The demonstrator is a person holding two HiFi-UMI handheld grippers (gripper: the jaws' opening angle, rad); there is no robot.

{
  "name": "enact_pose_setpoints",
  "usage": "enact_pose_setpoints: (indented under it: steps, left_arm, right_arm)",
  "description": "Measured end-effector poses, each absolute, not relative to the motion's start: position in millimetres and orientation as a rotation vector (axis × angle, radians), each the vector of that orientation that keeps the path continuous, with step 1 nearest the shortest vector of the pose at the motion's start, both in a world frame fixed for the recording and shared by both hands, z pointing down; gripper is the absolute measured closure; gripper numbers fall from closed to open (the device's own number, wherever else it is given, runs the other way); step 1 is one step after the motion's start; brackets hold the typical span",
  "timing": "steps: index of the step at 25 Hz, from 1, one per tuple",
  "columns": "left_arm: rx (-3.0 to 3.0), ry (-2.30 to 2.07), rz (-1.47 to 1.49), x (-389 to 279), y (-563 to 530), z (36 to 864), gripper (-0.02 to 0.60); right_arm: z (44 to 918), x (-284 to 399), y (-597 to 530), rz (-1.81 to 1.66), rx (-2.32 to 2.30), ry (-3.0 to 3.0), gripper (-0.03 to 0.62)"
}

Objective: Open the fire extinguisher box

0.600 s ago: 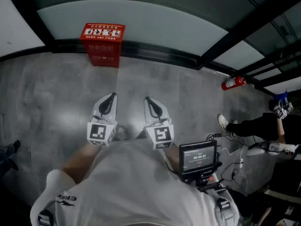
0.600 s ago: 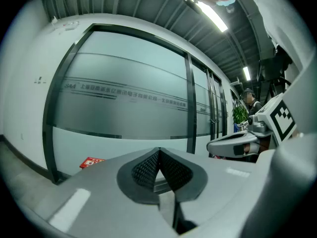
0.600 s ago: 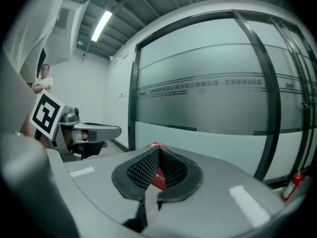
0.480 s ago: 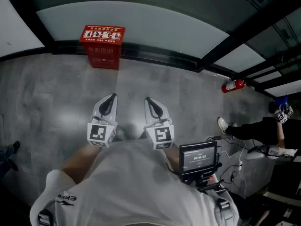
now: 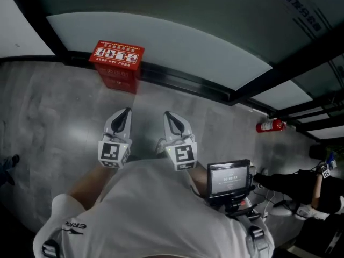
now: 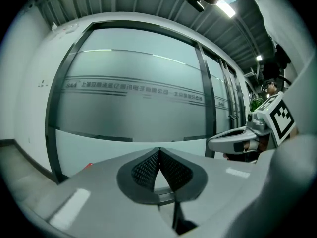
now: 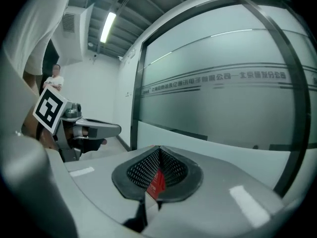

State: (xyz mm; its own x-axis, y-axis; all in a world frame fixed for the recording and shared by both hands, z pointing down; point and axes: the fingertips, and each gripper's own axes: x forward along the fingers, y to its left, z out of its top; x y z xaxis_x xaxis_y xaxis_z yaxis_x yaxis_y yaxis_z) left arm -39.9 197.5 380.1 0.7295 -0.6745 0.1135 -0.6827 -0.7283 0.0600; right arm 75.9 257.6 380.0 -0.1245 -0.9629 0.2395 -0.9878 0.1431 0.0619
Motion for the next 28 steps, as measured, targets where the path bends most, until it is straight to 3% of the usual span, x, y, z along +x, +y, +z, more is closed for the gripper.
enact_pose_setpoints:
  steps: [11, 28]
  left_arm:
    - [2.706, -1.378, 0.153, 24, 127, 376, 0.578]
    - [2.425, -1.599, 0.199, -18, -28, 455, 0.578]
  right_arm:
    - [394, 142, 162, 0.117, 1.66, -2.343, 0.582]
    - [475, 90, -28, -0.021, 1.15, -2.304, 0.58]
